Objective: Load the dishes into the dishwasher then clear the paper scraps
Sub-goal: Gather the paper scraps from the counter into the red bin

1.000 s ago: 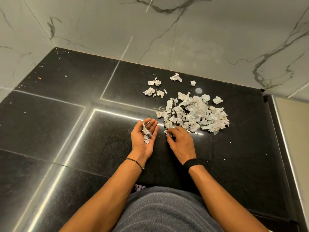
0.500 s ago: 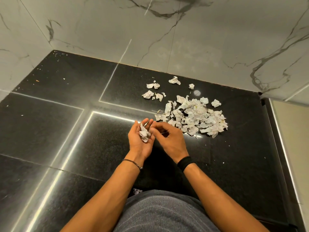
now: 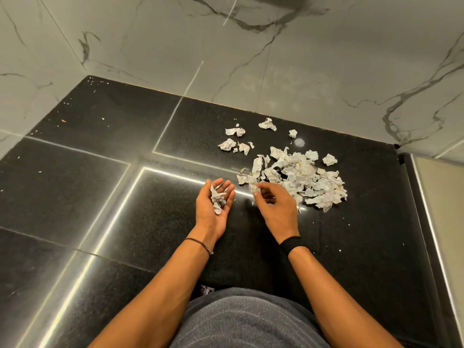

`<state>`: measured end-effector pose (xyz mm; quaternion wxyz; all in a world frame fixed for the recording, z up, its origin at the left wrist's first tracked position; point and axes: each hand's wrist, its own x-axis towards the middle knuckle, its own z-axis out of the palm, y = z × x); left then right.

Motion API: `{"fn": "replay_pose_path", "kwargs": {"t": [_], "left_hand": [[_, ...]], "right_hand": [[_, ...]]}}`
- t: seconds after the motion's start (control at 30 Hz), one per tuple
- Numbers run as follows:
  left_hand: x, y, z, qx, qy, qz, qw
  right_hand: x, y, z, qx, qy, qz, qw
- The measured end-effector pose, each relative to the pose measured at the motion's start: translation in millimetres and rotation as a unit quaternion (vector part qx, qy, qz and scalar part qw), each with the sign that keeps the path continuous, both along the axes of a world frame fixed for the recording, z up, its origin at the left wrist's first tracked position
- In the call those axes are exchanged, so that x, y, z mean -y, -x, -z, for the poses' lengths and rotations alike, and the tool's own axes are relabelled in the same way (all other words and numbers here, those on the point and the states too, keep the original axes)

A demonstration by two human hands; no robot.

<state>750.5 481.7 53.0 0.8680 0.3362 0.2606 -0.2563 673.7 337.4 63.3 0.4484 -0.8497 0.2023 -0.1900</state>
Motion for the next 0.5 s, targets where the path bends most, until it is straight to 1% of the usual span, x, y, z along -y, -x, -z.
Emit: {"fn": "replay_pose_path", "kwargs": {"t": [0.07,0.13,0.17,0.2,0.27,0.3,0.33,0.43,0.5], "left_hand": [[6.7,0.0,-1.8,0.003,0.007,0.025,1.0],[11.9,-0.1,-3.8,-0.005,0.032,0.045,0.998],[13.1,-0.4,-5.5,-0.013,0.049,0.045,0.998],[12.8,-0.9,-6.5,-0.02,0.063,0.041,0.997],[9.6,-3.4,-5.9,-0.03,0.08,0.031,0.996],[7.9,-4.5,-5.3,-0.032,0.083,0.027,0.996],[5.9,-5.3,-3.7,-0.031,0.082,0.022,0.996],[3.3,-6.1,0.3,-0.024,0.075,0.026,0.997],[3.4,-4.7,3.2,-0.018,0.056,0.035,0.998]], "right_hand": [[-9.1,-4.1,-10.6,0.021,-0.047,-0.051,0.997],[-16.3,-8.7,-17.4,0.01,-0.081,-0.119,0.99],[-17.4,-10.2,-19.1,0.006,-0.087,-0.136,0.987],[-16.4,-10.4,-19.2,0.007,-0.097,-0.133,0.986],[-9.3,-8.4,-15.9,0.01,-0.116,-0.088,0.989],[-3.9,-6.9,-11.0,-0.001,-0.106,-0.062,0.992],[1.7,-5.2,-4.2,-0.023,-0.076,-0.045,0.996],[12.6,2.5,17.3,-0.109,0.069,-0.037,0.991],[13.1,6.2,26.7,-0.116,0.125,-0.04,0.984]]}}
